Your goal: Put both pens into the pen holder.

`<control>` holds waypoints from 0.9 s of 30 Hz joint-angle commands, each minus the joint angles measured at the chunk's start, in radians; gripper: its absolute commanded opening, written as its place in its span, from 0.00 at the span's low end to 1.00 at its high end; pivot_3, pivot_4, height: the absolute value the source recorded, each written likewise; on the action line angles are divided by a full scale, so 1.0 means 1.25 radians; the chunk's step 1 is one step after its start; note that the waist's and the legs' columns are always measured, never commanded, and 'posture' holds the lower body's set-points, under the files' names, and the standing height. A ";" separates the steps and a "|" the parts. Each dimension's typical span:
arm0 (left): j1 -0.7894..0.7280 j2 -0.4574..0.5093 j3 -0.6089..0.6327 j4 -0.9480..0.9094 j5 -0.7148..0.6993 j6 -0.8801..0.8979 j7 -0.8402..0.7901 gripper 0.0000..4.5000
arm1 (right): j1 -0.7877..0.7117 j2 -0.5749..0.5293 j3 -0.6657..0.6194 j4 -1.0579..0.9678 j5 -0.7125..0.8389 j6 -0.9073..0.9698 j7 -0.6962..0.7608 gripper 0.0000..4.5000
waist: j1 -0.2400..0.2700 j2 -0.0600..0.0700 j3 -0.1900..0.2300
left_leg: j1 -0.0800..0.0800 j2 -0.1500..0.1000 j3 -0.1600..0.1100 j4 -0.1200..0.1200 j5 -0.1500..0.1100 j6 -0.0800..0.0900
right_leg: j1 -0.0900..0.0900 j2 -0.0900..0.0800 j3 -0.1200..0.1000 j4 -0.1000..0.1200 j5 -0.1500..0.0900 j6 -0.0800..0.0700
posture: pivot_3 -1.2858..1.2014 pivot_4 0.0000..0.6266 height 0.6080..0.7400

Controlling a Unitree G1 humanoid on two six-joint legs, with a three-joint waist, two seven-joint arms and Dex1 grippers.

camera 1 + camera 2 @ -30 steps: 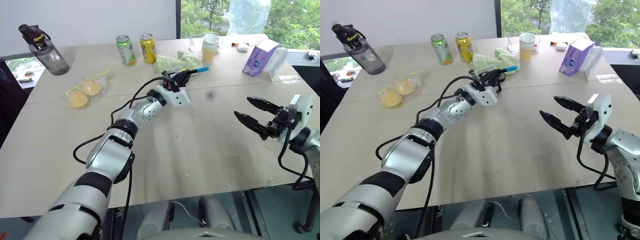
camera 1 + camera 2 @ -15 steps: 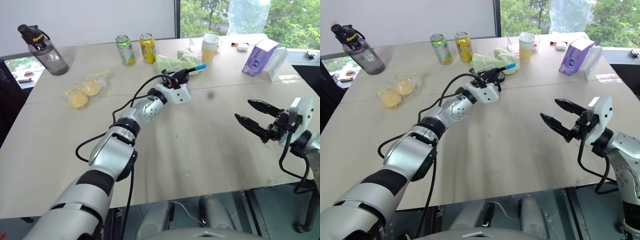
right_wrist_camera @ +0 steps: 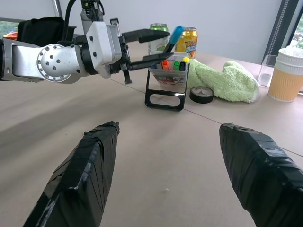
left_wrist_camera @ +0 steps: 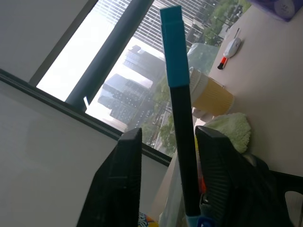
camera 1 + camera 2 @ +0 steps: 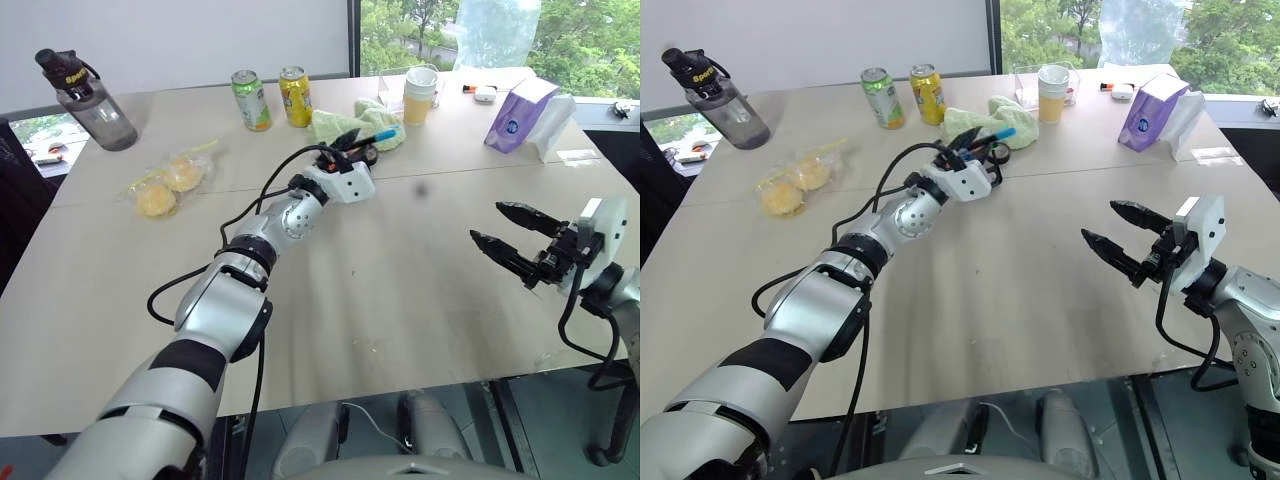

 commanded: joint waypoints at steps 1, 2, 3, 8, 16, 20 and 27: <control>-0.014 0.005 0.016 -0.006 -0.020 0.003 0.014 0.77 | 0.002 -0.012 -0.038 -0.034 0.012 -0.007 -0.001 0.80 | 0.000 0.000 0.000 | 0.000 0.000 0.000 0.000 0.000 0.000 | 0.000 0.000 0.000 0.000 0.000 0.000 | 0.52 0.24 1.00; -0.013 0.005 0.016 -0.007 -0.020 0.005 0.016 0.88 | 0.003 -0.013 -0.039 -0.034 0.013 -0.007 -0.001 0.80 | 0.000 0.000 0.000 | 0.000 0.000 0.000 0.000 0.000 0.000 | 0.000 0.000 0.000 0.000 0.000 0.000 | 0.52 0.24 1.00; -0.012 0.006 0.016 -0.007 -0.021 0.005 0.018 0.97 | 0.004 -0.014 -0.040 -0.035 0.014 -0.007 -0.001 0.80 | 0.000 0.000 0.000 | 0.000 0.000 0.000 0.000 0.000 0.000 | 0.000 0.000 0.000 0.000 0.000 0.000 | 0.52 0.24 1.00; -0.011 0.009 0.017 -0.007 -0.021 0.009 0.021 0.98 | 0.003 -0.014 -0.039 -0.033 0.015 -0.008 -0.001 0.80 | 0.000 0.000 0.000 | 0.000 0.000 0.000 0.000 0.000 0.000 | 0.000 0.000 0.000 0.000 0.000 0.000 | 0.52 0.24 1.00; -0.005 0.017 0.030 -0.034 -0.041 -0.025 -0.005 0.98 | -0.006 -0.012 -0.032 -0.026 0.011 -0.013 -0.003 0.80 | 0.000 0.000 0.000 | 0.000 0.000 0.000 0.000 0.000 0.000 | 0.000 0.000 0.000 0.000 0.000 0.000 | 0.52 0.24 1.00; 0.013 0.017 0.068 -0.096 -0.126 -0.083 -0.111 0.98 | -0.002 -0.012 -0.034 -0.029 0.011 -0.012 -0.004 0.80 | 0.000 0.000 0.000 | 0.000 0.000 0.000 0.000 0.000 0.000 | 0.000 0.000 0.000 0.000 0.000 0.000 | 0.52 0.24 1.00; 0.167 -0.031 0.152 -0.426 -0.450 0.074 -0.470 0.98 | 0.005 -0.003 -0.015 -0.025 0.007 -0.013 -0.001 0.80 | -0.004 0.001 -0.001 | 0.000 0.000 0.000 0.000 0.000 0.000 | -0.001 -0.001 0.001 0.000 0.000 0.000 | 0.52 0.24 1.00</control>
